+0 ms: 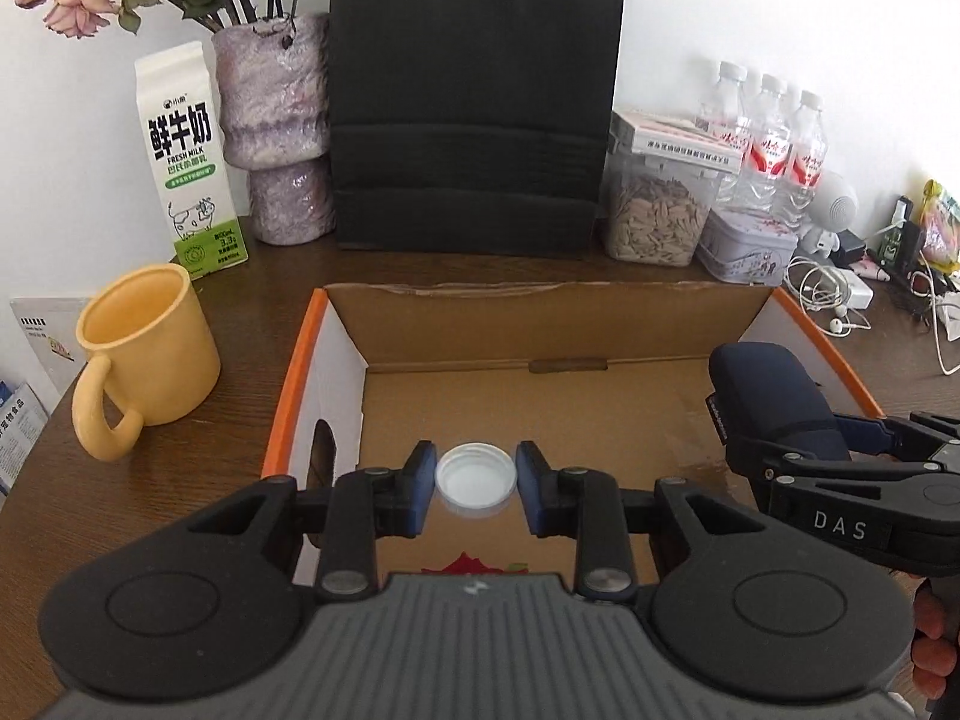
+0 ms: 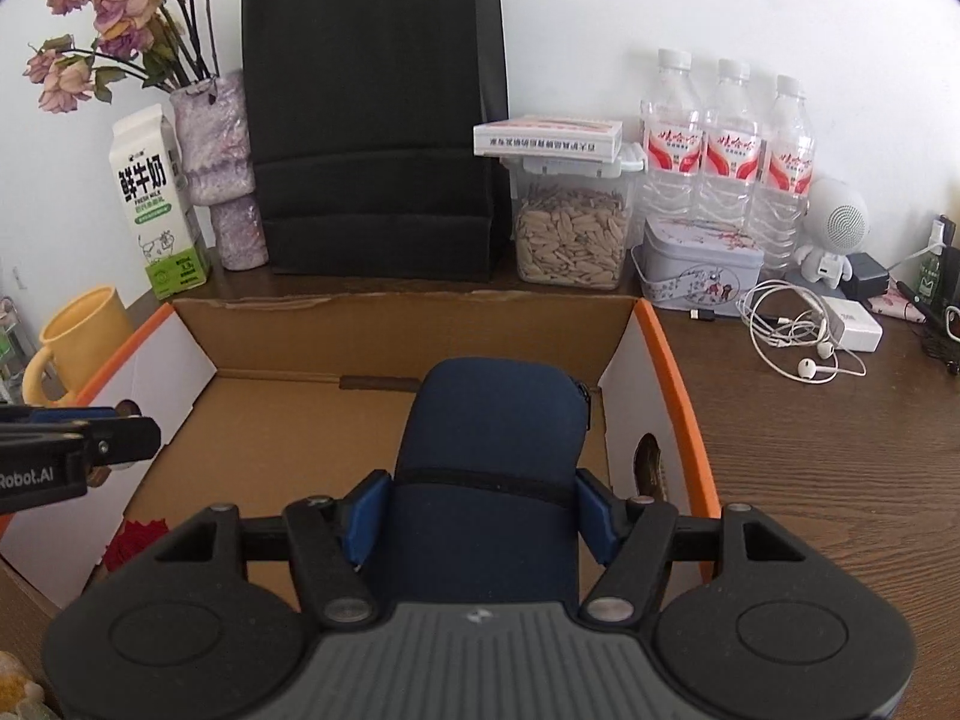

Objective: Organize objects
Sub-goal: 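Open the left gripper to drop the cap while the right gripper lowers and releases the pouch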

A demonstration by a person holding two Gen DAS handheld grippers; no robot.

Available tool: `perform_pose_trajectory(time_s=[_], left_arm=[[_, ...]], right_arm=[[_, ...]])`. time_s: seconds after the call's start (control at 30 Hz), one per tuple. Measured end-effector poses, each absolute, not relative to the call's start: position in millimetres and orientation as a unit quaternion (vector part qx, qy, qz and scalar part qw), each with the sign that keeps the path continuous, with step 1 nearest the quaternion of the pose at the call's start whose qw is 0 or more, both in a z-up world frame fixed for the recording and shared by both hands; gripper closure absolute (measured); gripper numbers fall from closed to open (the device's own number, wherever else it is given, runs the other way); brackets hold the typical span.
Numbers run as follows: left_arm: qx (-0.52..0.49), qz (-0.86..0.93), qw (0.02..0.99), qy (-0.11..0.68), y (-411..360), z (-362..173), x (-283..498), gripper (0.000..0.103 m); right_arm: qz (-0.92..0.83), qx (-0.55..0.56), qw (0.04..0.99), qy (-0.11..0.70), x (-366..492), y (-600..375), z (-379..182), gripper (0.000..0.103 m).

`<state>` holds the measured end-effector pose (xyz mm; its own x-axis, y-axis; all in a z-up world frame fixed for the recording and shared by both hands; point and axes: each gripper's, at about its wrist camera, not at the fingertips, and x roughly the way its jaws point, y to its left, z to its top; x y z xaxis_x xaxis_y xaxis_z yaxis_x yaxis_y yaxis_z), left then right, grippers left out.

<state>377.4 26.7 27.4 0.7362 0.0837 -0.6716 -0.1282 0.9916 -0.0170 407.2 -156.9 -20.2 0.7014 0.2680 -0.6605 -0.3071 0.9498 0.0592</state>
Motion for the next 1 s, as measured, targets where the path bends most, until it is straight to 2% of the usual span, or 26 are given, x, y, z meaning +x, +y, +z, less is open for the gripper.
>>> perform_pose_trajectory(time_s=[0.03,0.07,0.13,0.17,0.23,0.6,1.0], left_arm=[[-0.031,0.055,0.931,0.36,27.4,24.7,378.6,0.058],[-0.03,0.053,0.932,0.358,27.1,23.1,379.0,0.035],[-0.026,0.059,0.936,0.346,26.6,23.3,376.7,0.008],[-0.023,0.061,0.939,0.338,24.7,25.4,375.6,0.004],[-0.023,0.059,0.941,0.332,23.7,28.9,373.9,0.0],[-0.03,0.052,0.948,0.311,19.6,44.0,344.1,0.0],[-0.034,0.024,0.967,0.251,17.6,70.0,247.3,0.0]], right_arm=[[0.157,-0.027,0.921,0.356,407.6,-157.0,-22.3,0.036],[0.159,-0.024,0.922,0.352,405.9,-157.8,-23.1,0.035],[0.158,-0.021,0.927,0.34,402.8,-159.7,-20.9,0.018],[0.156,-0.019,0.93,0.333,401.4,-161.0,-18.9,0.008],[0.158,-0.017,0.933,0.323,398.1,-162.7,-14.5,0.007],[0.159,-0.019,0.937,0.31,363.3,-170.8,-0.6,0.005],[0.179,-0.033,0.947,0.266,265.7,-201.1,20.7,0.003]])
